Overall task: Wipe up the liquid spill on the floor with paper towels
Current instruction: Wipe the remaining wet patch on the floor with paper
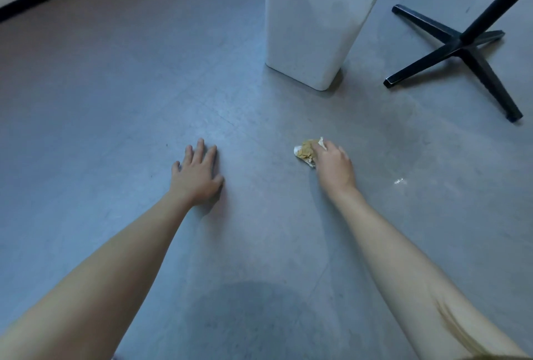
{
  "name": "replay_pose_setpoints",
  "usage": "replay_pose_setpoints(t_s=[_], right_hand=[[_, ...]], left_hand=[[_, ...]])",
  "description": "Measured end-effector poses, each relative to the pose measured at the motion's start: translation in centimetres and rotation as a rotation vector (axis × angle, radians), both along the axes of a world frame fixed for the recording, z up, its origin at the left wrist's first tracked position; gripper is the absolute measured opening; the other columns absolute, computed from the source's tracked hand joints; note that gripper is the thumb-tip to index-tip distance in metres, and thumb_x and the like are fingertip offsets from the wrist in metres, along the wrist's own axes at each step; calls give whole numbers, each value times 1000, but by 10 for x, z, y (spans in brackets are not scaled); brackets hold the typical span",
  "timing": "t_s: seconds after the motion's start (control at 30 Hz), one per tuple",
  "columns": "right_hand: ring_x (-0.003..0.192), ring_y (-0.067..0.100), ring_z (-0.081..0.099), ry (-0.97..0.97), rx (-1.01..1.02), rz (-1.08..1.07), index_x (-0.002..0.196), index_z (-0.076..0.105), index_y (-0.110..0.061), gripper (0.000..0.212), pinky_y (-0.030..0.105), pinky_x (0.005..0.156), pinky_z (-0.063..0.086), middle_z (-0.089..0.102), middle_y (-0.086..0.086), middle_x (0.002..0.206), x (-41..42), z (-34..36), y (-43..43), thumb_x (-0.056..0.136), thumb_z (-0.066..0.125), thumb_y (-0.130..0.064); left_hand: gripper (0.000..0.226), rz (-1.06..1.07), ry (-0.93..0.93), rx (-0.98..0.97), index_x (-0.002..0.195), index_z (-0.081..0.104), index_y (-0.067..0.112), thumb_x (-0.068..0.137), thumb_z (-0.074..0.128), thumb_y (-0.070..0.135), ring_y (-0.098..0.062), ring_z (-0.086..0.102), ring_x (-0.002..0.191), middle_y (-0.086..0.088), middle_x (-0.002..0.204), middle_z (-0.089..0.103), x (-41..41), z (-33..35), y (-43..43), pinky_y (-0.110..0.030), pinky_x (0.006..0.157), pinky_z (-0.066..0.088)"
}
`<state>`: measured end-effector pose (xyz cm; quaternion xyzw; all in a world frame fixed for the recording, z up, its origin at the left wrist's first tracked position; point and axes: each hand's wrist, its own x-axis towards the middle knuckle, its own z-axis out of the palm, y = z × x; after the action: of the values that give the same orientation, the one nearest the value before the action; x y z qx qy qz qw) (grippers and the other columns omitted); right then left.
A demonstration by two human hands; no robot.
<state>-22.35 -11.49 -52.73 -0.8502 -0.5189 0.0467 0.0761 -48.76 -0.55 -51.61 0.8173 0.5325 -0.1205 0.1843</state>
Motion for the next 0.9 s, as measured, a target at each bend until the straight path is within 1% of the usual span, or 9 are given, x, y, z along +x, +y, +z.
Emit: replay_pose_setpoints(t_s=[0.33,0.47,0.5,0.57,0.63,0.67,0.73,0.83,0.9], right_hand=[[99,33,55,30,202,100,128,55,-23,39,36,79,45,55,10,119,-36,31,133,92,49,-8],[101,30,55,8,361,75,129,53,-22,40,39,80,47,54,8,123,-50,40,179,91,51,-10],[102,30,54,14,368,76,130,52,-21,40,38,82,46,53,7,126,-51,35,183,91,51,-11],[104,30,51,25,245,153,131,52,-21,39,35,83,42,50,5,130,-58,15,185,94,47,-13],[103,30,48,8,78,243,130,52,-23,41,34,81,39,50,3,128,-65,-8,178,93,44,-7],[103,30,46,8,62,242,129,53,-24,45,33,79,38,50,3,128,-68,-13,175,91,42,-1],[102,30,46,26,96,219,126,55,-22,48,33,76,41,50,3,127,-76,-15,177,88,42,4],[91,32,52,1,183,333,119,61,-18,41,37,71,50,58,7,121,-103,-19,174,84,50,0],[87,34,53,-10,209,366,115,64,-16,39,39,71,46,61,10,117,-111,-27,174,82,50,-1]], left_hand=[[87,108,-52,-69,154,-2,23,90,48,54,-22,-15,147,3,160,-18,8,-8,39,-58,114,1],[88,128,-77,-87,153,-8,26,90,44,59,-21,-20,146,6,158,-23,5,-15,56,-62,112,-5],[87,114,-85,-75,153,-10,28,90,42,60,-20,-22,145,7,158,-24,3,-17,56,-62,112,-7],[86,96,-108,-36,152,-11,30,90,38,63,-18,-24,145,9,157,-25,-2,-22,54,-61,111,-10],[85,93,-121,-12,152,-12,31,90,36,64,-16,-24,144,10,157,-26,-3,-27,53,-61,111,-11],[85,90,-123,-6,151,-12,31,90,35,65,-16,-25,144,10,157,-26,-3,-28,53,-61,111,-11],[85,90,-127,5,151,-13,30,90,34,65,-17,-25,144,10,157,-26,-3,-30,53,-61,111,-11],[85,81,-128,6,151,-13,29,90,33,65,-17,-26,144,10,156,-27,-3,-31,53,-62,110,-11],[86,81,-131,12,151,-14,28,90,33,65,-17,-26,144,9,156,-27,-4,-34,53,-61,110,-11]])
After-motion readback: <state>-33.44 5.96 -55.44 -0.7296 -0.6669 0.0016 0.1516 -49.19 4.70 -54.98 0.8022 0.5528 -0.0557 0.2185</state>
